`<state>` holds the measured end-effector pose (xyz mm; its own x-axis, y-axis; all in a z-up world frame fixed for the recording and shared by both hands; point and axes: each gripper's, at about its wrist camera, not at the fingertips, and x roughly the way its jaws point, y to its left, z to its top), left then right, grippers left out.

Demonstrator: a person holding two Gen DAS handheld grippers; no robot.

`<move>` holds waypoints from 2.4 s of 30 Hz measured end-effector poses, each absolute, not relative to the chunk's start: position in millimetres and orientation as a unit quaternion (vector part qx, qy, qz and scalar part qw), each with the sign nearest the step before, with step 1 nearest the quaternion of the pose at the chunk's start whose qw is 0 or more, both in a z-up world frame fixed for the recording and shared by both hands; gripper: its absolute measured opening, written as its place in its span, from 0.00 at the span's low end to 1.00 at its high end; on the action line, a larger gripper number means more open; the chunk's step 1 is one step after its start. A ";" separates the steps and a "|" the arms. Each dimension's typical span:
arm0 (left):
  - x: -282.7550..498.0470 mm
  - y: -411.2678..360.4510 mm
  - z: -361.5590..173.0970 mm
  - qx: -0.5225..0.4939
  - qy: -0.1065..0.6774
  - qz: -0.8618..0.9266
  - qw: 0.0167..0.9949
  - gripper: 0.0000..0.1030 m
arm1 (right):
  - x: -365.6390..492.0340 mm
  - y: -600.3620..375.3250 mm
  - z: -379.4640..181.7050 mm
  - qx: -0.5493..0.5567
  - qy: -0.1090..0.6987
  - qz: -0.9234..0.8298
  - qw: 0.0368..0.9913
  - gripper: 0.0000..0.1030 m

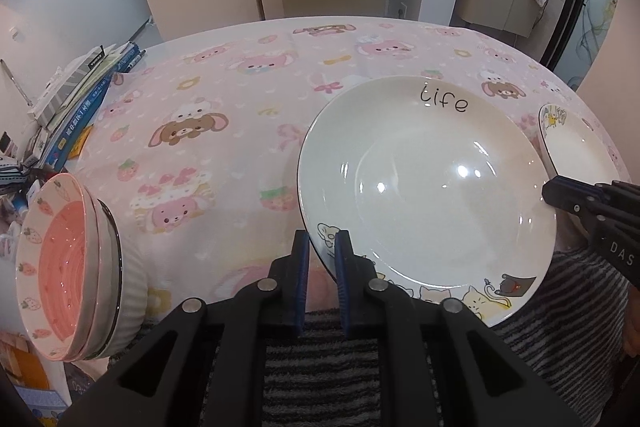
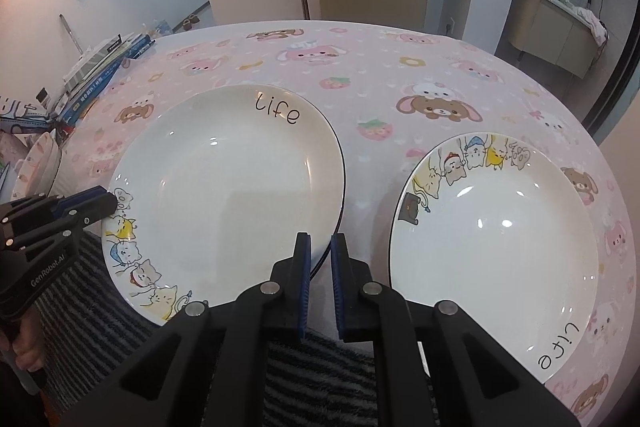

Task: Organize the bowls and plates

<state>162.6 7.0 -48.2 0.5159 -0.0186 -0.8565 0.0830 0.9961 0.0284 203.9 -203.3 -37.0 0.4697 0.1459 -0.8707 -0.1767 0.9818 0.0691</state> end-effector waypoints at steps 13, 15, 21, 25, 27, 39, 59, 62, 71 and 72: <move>130.7 4.0 8.5 0.028 0.385 -0.042 0.921 0.43 | 184.6 -244.0 5.7 0.032 0.447 0.096 0.889 0.11; 119.6 -1.7 28.6 0.030 0.346 -0.054 0.936 0.57 | 176.0 -253.4 22.0 0.044 0.434 0.097 0.895 0.11; 82.9 -14.4 75.1 0.015 0.197 -0.097 0.975 0.88 | 139.2 -278.1 71.7 0.035 0.365 0.076 0.927 0.14; 66.7 -26.5 93.0 0.008 0.140 -0.118 0.983 1.00 | 112.0 -298.0 99.1 0.031 0.327 0.061 0.943 0.35; 62.6 -37.2 99.5 0.024 0.129 -0.130 0.983 1.00 | 101.3 -303.8 108.4 0.019 0.316 0.049 0.947 0.35; 49.6 -92.8 121.6 0.015 0.075 -0.196 0.978 1.00 | 43.9 -344.3 147.3 -0.001 0.189 -0.012 0.982 0.74; 130.0 -172.9 86.1 0.043 0.224 -0.204 0.952 1.00 | 83.9 -413.5 99.2 0.068 0.204 -0.072 0.974 0.74; 152.8 -192.5 60.2 0.064 0.295 -0.226 0.926 1.00 | 99.0 -431.2 83.4 0.105 0.225 -0.077 0.966 0.74; 201.9 -222.0 8.4 0.089 0.402 -0.237 0.880 1.00 | 130.9 -444.7 26.8 0.147 0.319 -0.028 0.936 0.69; 207.1 -222.7 2.7 0.083 0.415 -0.241 0.874 1.00 | 133.6 -443.1 20.9 0.144 0.326 -0.027 0.934 0.69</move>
<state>207.1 -222.7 2.7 0.5401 -0.3511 -0.7649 0.4893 0.8704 -0.0540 133.6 -443.1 20.9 0.7853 0.0435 -0.6175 0.1446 0.9571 0.2513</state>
